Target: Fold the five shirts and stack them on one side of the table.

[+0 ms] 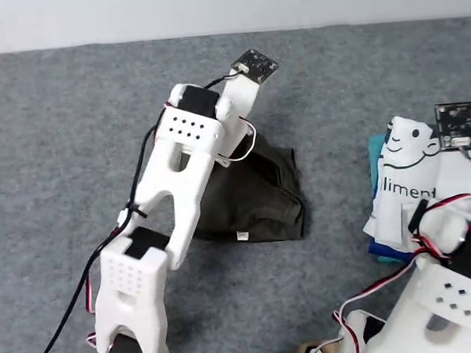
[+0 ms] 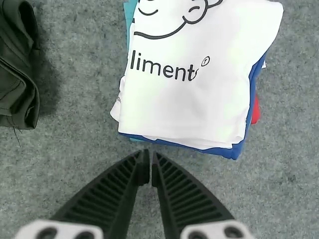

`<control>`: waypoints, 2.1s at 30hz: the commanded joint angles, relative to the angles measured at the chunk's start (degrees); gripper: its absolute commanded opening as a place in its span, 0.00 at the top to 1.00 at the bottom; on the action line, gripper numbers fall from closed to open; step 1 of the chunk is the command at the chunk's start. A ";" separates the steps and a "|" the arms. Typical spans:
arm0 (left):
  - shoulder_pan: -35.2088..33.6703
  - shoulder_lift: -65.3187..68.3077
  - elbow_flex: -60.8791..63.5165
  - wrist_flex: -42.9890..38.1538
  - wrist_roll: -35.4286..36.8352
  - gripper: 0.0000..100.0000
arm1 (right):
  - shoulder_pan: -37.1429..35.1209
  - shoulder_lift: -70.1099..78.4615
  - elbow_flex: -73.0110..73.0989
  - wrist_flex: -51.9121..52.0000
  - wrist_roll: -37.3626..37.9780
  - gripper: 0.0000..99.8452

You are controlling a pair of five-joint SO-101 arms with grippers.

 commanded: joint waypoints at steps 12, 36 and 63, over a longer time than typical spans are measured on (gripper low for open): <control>11.25 16.00 -31.69 -1.58 -0.44 1.00 | 0.48 -0.84 -0.09 2.24 0.00 0.97; 15.12 -10.55 16.22 3.16 -1.32 1.00 | 0.48 -0.66 -0.09 2.24 0.00 0.97; 10.02 -25.14 24.75 -5.80 0.35 1.00 | 0.48 -0.84 2.64 2.15 -0.09 0.97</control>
